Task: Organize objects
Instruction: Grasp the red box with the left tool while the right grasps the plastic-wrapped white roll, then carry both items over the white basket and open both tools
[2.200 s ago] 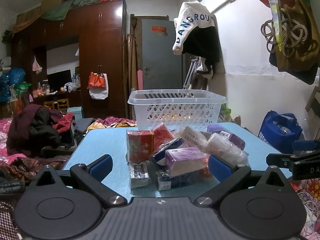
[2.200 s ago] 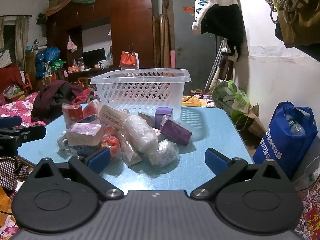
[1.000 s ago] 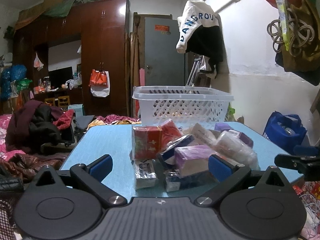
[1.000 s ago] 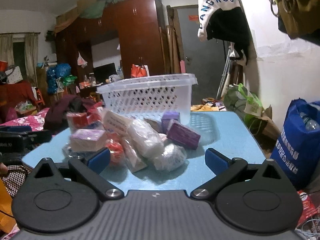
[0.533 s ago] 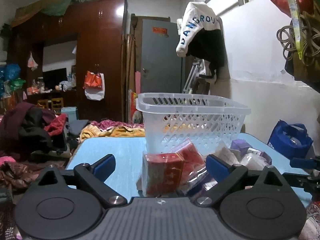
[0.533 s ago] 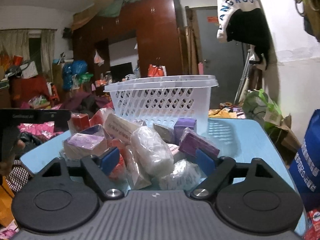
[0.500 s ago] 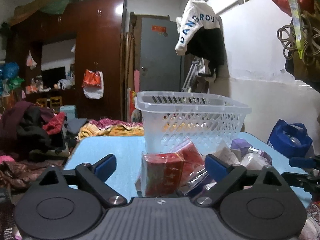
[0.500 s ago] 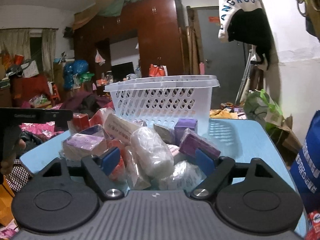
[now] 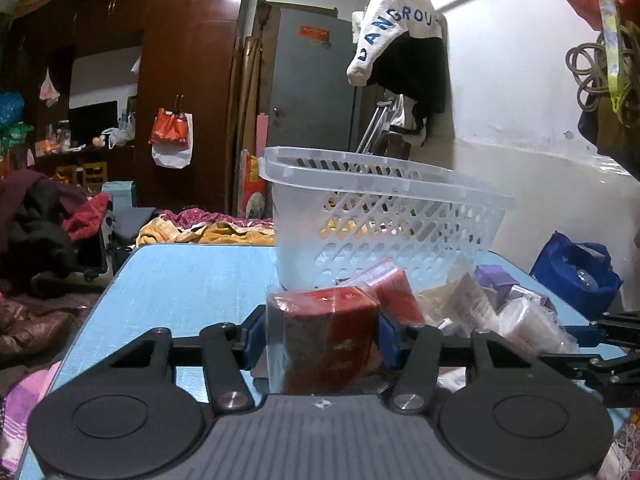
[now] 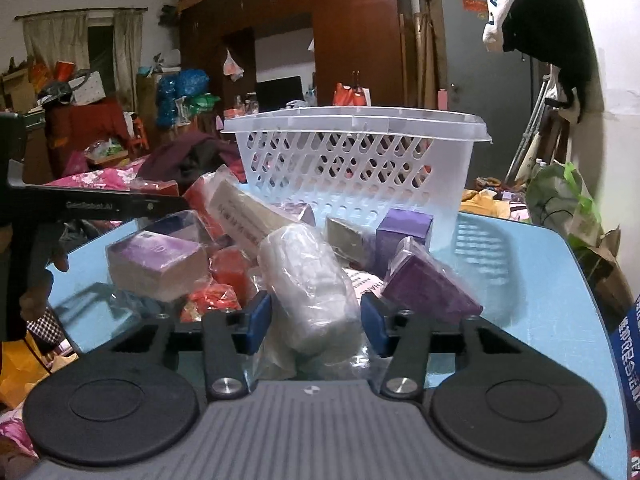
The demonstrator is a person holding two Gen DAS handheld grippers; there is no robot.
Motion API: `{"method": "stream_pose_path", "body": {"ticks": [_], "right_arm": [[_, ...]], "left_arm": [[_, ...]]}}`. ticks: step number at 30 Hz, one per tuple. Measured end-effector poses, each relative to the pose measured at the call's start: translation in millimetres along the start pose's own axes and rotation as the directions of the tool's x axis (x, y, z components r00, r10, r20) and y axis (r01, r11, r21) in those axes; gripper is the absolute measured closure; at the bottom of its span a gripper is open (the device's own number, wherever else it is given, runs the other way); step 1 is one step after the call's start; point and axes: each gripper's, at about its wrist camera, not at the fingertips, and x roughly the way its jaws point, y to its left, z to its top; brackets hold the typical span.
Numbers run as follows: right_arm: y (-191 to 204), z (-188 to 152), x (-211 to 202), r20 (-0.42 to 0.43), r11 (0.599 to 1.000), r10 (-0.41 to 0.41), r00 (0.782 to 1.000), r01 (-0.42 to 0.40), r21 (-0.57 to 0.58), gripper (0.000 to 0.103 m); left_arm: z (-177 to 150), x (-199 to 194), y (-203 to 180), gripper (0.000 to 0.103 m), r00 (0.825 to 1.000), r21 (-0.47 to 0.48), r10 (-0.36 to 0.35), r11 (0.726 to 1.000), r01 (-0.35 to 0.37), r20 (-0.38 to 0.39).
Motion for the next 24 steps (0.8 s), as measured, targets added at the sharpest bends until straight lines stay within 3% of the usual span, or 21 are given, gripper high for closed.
{"method": "stream_pose_path", "body": {"ticks": [14, 19, 24], "right_arm": [[-14.1, 28.3, -23.5, 0.125, 0.997, -0.063, 0.990, 0.059, 0.040, 0.051], [-21.2, 75.4, -16.0, 0.181, 0.995, -0.097, 0.979, 0.097, 0.008, 0.051], [-28.6, 129.7, 38.2, 0.154, 0.988, -0.135, 0.979, 0.145, -0.058, 0.051]], "left_arm": [[32.0, -4.0, 16.0, 0.045, 0.994, -0.040, 0.016, 0.999, -0.012, 0.109], [85.2, 10.6, 4.9, 0.045, 0.988, 0.001, -0.026, 1.000, 0.026, 0.150], [141.6, 70.7, -7.6, 0.045, 0.995, -0.008, -0.055, 0.998, 0.056, 0.079]]}}
